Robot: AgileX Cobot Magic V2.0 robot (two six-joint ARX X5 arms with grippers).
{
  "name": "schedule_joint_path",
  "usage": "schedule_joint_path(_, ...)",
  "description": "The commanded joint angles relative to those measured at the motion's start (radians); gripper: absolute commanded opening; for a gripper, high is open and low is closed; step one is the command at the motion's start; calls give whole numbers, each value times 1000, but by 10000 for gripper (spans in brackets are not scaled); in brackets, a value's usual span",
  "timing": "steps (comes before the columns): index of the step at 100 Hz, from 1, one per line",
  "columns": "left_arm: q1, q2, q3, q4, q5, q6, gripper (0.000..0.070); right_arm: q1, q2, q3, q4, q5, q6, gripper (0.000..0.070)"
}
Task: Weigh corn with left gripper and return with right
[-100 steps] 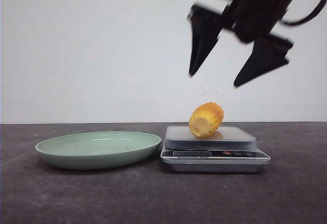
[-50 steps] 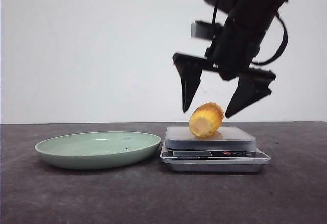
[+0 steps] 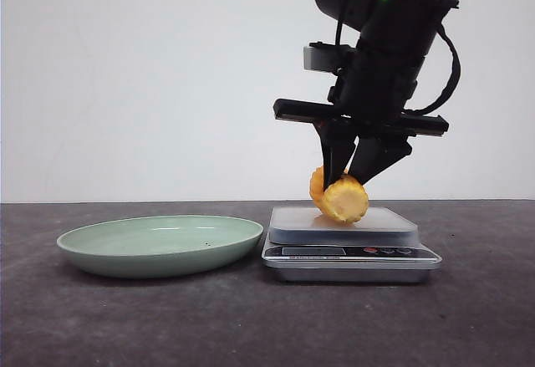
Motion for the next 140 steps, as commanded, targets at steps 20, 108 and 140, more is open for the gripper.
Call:
schedule_joint_path(20,-10,5,10,6,-1,-1,430,90,-164,23,43,3,-19,0)
schedule_joint_path(108,-10,5,11,13,-1,-6,430,291,90,278,154,70,34,0)
schedule_joint_path(140,-10,5,10,13,-1,-18,430,288,240,278,131,29,91,0)
